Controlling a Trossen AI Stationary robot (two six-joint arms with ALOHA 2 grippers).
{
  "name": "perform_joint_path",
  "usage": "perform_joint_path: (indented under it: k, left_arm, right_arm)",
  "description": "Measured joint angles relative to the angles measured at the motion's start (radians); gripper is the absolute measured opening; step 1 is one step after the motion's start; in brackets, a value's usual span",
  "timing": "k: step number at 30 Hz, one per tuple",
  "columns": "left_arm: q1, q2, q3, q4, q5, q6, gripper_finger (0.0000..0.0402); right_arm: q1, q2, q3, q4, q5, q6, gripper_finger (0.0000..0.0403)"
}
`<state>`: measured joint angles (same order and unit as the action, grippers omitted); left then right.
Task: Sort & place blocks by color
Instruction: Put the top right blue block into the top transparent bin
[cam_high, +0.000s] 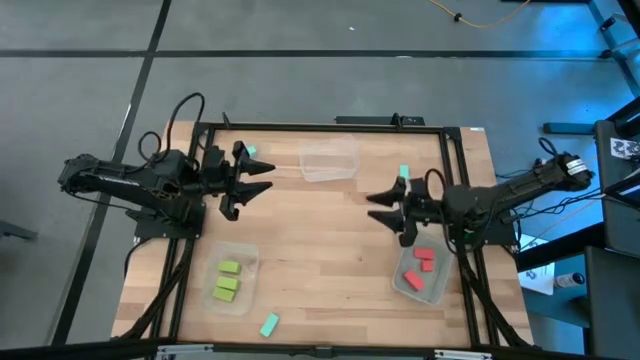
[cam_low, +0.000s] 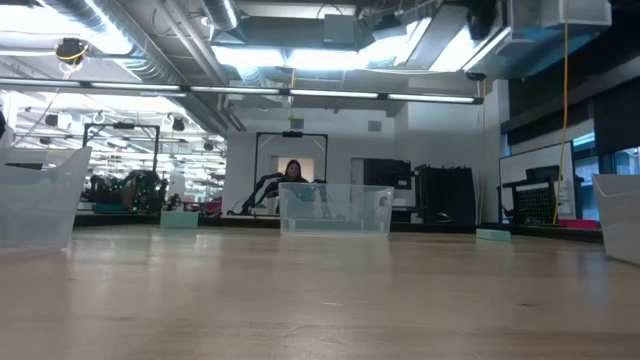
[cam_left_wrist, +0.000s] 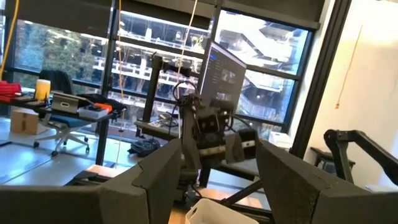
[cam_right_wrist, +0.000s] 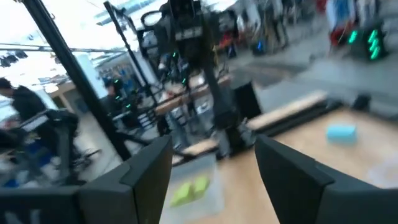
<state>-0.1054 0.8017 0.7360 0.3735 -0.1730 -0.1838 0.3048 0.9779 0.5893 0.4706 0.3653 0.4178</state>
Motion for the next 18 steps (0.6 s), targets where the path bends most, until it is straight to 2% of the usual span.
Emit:
perform_joint_path:
  k: [5, 9, 18]
  left_arm:
    - [0.0, 0.003, 0.0, 0.0, 0.0, -0.025, 0.0202]
    - [0.0, 0.004, 0.0, -0.02, 0.0, -0.03, 0.0202]
    - [0.0, 0.004, 0.0, -0.052, -0.021, -0.064, 0.0202]
  right_arm:
    - [-0.032, 0.0, 0.001, 0.043, -0.001, -0.165, 0.0233]
    - [-0.046, 0.0, 0.001, 0.041, -0.002, -0.239, 0.0233]
    - [-0.046, 0.0, 0.0, 0.023, -0.039, -0.241, 0.0232]
